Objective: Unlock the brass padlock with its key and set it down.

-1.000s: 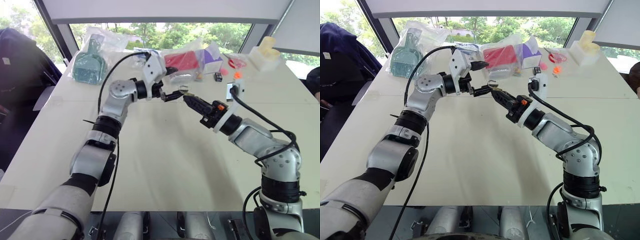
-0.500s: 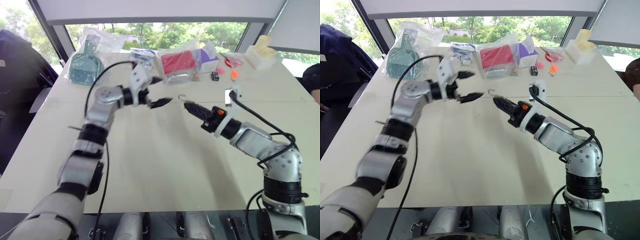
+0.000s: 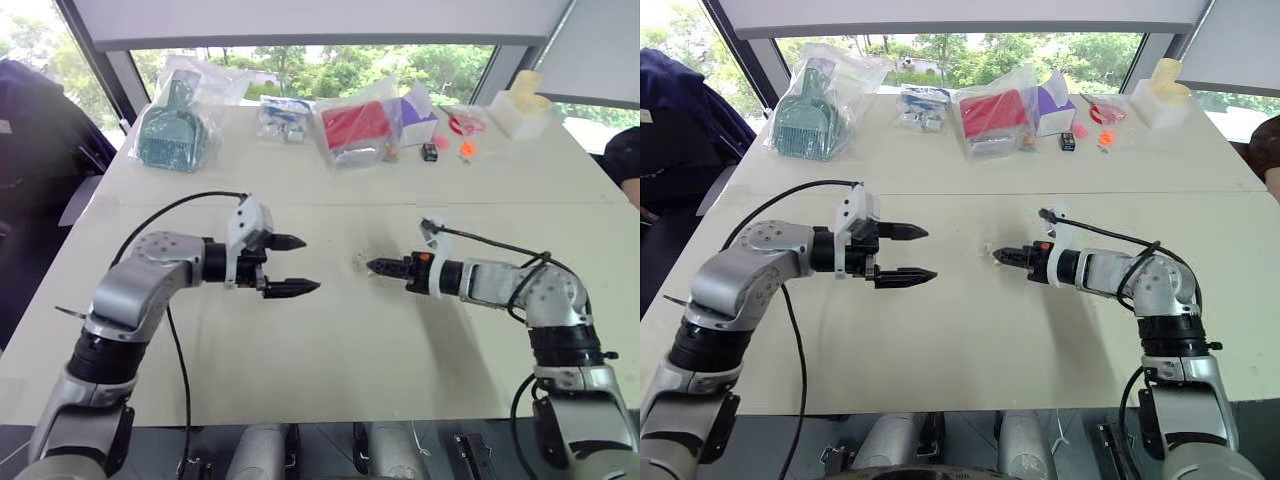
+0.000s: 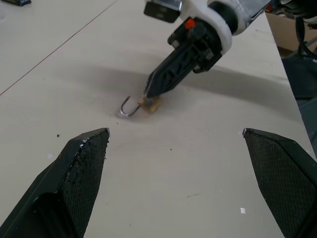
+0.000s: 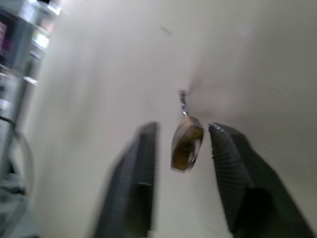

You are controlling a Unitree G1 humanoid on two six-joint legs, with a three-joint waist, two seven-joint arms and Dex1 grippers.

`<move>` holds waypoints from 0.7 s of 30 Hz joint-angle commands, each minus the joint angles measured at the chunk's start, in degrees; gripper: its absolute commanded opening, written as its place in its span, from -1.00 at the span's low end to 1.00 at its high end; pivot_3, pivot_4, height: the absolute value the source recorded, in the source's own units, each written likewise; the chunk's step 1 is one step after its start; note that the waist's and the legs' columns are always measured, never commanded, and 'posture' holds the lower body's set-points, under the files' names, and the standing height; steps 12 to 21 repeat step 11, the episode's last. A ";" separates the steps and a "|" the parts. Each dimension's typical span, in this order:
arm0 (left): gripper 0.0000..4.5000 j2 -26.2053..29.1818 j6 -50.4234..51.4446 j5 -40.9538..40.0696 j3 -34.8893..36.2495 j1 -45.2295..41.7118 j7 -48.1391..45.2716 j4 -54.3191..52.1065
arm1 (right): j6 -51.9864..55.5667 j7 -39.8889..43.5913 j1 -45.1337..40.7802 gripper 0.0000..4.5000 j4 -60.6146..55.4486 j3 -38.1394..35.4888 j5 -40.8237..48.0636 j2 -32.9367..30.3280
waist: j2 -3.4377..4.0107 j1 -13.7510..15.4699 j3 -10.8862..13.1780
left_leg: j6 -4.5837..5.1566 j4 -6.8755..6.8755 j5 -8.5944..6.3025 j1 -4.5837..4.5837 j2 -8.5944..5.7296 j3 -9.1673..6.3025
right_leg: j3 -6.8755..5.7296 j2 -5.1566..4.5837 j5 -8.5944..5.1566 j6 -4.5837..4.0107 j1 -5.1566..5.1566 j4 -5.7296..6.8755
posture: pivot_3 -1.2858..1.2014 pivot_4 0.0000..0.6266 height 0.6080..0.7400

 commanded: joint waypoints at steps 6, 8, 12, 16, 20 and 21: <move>1.00 2.02 1.79 -3.42 2.78 1.49 1.81 -2.91 | -12.51 15.36 1.34 0.99 -6.42 9.06 -22.93 -17.21 | 0.00 1.63 0.00 | 0.01 0.04 -0.01 0.20 -0.07 -0.06 | -0.03 -0.04 -0.03 -0.03 0.28 -0.13 | 0.03 -0.52 1.00; 1.00 2.13 2.14 -4.01 3.26 2.43 2.29 -2.81 | -15.48 17.61 5.88 0.99 -13.08 6.26 -24.80 -22.22 | -0.01 1.78 0.00 | 0.02 0.05 -0.02 0.14 -0.15 -0.08 | -0.03 -0.11 -0.03 -0.03 0.25 -0.15 | 0.03 -0.52 1.00; 1.00 1.80 1.66 -4.03 3.31 3.62 3.12 -1.91 | -18.14 19.47 16.43 0.99 -24.72 -3.70 -23.21 -25.87 | -0.01 1.66 0.00 | -0.02 0.04 0.01 -0.06 -0.16 -0.06 | -0.03 -0.14 -0.03 -0.01 0.08 -0.17 | 0.03 -0.52 1.00; 1.00 1.80 1.66 -4.03 3.31 3.62 3.12 -1.91 | -18.14 19.47 16.43 0.99 -24.72 -3.70 -23.21 -25.87 | -0.01 1.66 0.00 | -0.02 0.04 0.01 -0.06 -0.16 -0.06 | -0.03 -0.14 -0.03 -0.01 0.08 -0.17 | 0.03 -0.52 1.00; 1.00 1.80 1.66 -4.03 3.31 3.62 3.12 -1.91 | -18.14 19.47 16.43 0.99 -24.72 -3.70 -23.21 -25.87 | -0.01 1.66 0.00 | -0.02 0.04 0.01 -0.06 -0.16 -0.06 | -0.03 -0.14 -0.03 -0.01 0.08 -0.17 | 0.03 -0.52 1.00; 1.00 1.80 1.66 -4.03 3.31 3.62 3.12 -1.91 | -18.14 19.47 16.43 0.99 -24.72 -3.70 -23.21 -25.87 | -0.01 1.66 0.00 | -0.02 0.04 0.01 -0.06 -0.16 -0.06 | -0.03 -0.14 -0.03 -0.01 0.08 -0.17 | 0.03 -0.52 1.00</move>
